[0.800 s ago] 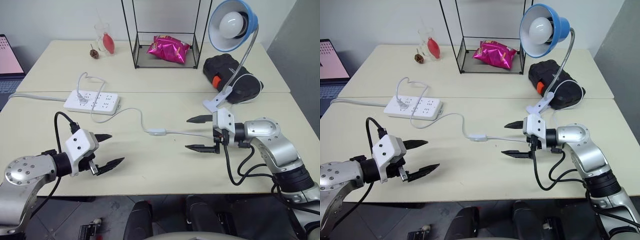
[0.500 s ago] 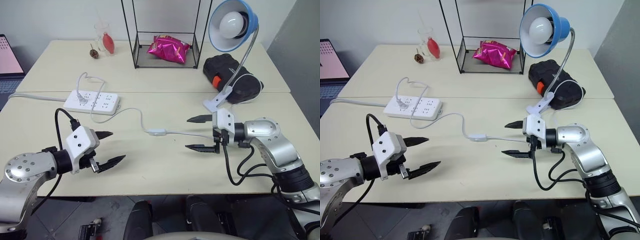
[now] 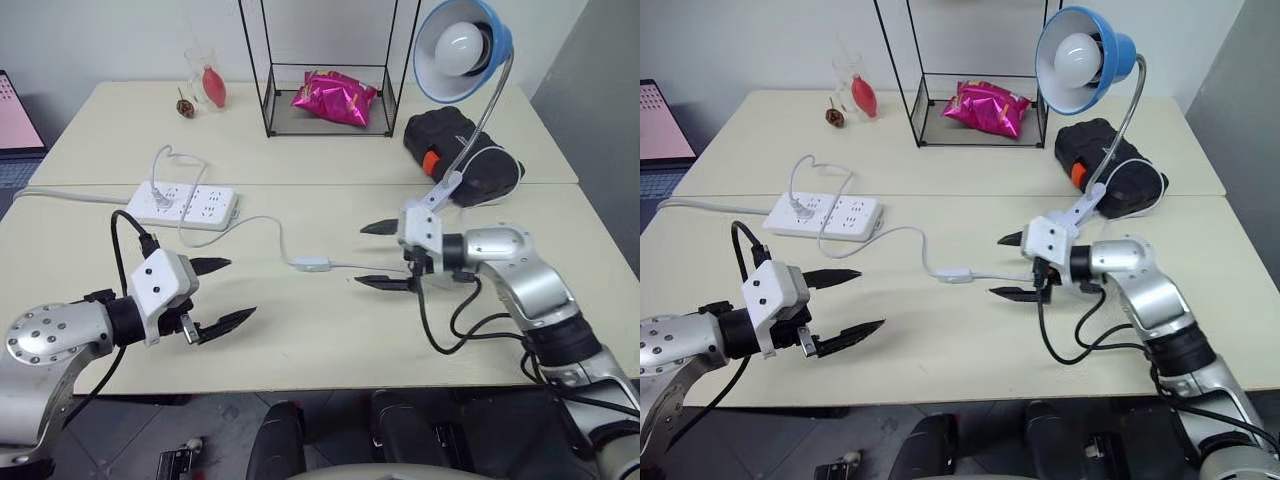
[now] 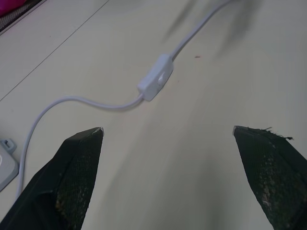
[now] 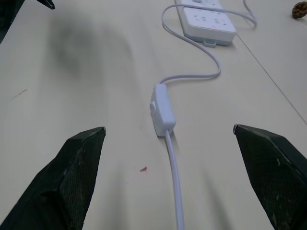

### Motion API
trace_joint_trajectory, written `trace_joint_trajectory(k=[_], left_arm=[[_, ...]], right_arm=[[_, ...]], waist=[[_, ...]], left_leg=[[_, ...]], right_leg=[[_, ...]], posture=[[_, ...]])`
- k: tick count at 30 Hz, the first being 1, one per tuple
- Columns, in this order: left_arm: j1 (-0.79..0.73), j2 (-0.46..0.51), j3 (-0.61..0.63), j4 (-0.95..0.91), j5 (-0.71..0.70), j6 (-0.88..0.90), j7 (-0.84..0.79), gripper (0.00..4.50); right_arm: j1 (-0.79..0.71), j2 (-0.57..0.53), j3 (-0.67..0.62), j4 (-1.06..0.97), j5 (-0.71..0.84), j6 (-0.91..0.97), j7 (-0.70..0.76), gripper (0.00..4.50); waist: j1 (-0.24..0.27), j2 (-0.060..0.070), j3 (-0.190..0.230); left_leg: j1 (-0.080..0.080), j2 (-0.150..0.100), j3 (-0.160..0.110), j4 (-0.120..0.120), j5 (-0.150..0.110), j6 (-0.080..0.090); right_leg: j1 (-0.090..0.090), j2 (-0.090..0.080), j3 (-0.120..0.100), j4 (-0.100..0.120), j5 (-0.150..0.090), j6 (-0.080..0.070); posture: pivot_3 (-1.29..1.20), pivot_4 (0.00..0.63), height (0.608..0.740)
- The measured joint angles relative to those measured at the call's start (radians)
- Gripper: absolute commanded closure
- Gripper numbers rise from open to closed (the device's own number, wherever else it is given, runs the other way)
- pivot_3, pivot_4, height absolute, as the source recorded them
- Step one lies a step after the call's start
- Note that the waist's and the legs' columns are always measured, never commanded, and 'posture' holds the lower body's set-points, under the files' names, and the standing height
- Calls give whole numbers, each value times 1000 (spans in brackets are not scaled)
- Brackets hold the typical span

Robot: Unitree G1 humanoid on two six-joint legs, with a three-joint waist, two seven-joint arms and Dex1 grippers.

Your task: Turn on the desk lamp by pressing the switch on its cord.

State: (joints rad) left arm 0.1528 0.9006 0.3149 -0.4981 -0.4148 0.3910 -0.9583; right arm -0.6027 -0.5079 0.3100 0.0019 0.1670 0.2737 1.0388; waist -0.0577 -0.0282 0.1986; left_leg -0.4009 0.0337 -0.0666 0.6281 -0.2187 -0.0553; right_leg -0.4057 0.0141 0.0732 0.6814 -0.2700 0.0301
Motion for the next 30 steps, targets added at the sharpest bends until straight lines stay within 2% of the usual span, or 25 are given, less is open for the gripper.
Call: trace_joint_trajectory(k=[11, 21, 24, 28, 30], left_arm=[[-6, 15, 0, 30, 4, -29, -47, 0], [5, 15, -17, 54, 42, -76, -61, 0], [5, 15, -20, 64, 44, -81, -62, 0], [0, 14, -25, 64, 44, -93, -65, 0], [-3, 14, -27, 64, 44, -93, -65, 0]], right_arm=[[-166, 134, 105, 311, -96, -32, 38, 16], [-268, 246, 115, 578, -152, -145, 61, 16], [-282, 262, 115, 624, -165, -170, 70, 472], [-283, 275, 115, 675, -188, -202, 74, 1557], [-283, 278, 115, 681, -191, -207, 76, 1929]], waist=[[0, 0, 0], [0, 0, 0], [0, 0, 0], [0, 0, 0], [0, 0, 0]], left_leg=[[0, 0, 0, 0, 0, 0], [0, 0, 0, 0, 0, 0], [0, 0, 0, 0, 0, 0], [0, 0, 0, 0, 0, 0], [0, 0, 0, 0, 0, 0]], right_leg=[[0, 0, 0, 0, 0, 0], [0, 0, 0, 0, 0, 0], [0, 0, 0, 0, 0, 0], [0, 0, 0, 0, 0, 0], [0, 0, 0, 0, 0, 0]], posture=[[0, 150, 740], [0, 150, 740], [0, 150, 740], [0, 150, 740], [0, 150, 740]])
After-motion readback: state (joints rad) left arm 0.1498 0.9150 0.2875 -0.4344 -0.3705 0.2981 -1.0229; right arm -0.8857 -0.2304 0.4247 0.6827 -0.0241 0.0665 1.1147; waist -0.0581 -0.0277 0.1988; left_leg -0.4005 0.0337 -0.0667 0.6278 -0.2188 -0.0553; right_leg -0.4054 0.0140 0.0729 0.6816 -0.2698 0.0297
